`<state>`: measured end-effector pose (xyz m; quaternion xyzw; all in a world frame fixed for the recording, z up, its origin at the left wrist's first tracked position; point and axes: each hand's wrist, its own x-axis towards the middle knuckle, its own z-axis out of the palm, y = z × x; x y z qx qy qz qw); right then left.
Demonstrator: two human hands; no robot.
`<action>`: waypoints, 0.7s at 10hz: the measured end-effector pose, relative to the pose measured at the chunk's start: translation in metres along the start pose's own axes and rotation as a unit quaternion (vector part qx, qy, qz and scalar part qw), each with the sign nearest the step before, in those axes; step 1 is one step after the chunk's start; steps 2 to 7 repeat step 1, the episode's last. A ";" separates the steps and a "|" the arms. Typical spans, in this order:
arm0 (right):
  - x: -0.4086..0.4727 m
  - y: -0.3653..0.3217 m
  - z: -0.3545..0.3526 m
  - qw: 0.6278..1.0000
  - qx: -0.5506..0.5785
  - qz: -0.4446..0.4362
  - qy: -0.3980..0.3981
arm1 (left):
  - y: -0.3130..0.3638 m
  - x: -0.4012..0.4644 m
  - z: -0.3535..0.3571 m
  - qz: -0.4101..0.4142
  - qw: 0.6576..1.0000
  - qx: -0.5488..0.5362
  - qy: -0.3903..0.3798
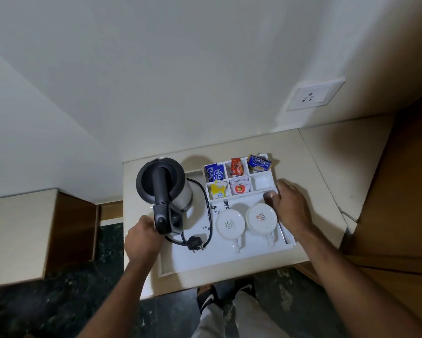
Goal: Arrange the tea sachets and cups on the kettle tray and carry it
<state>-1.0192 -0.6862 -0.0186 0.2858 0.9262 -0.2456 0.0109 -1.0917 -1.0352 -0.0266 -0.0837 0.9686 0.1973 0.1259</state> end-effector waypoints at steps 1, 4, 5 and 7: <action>0.001 0.002 -0.006 1.000 0.002 -0.005 0.000 | 0.000 0.004 -0.015 0.028 0.997 0.063 -0.034; 0.001 0.002 -0.006 1.000 0.002 -0.005 0.000 | 0.000 0.004 -0.015 0.028 0.997 0.063 -0.034; 0.001 0.002 -0.006 1.000 0.002 -0.005 0.000 | 0.000 0.004 -0.015 0.028 0.997 0.063 -0.034; 0.001 0.002 -0.006 1.000 0.002 -0.005 0.000 | 0.000 0.004 -0.015 0.028 0.997 0.063 -0.034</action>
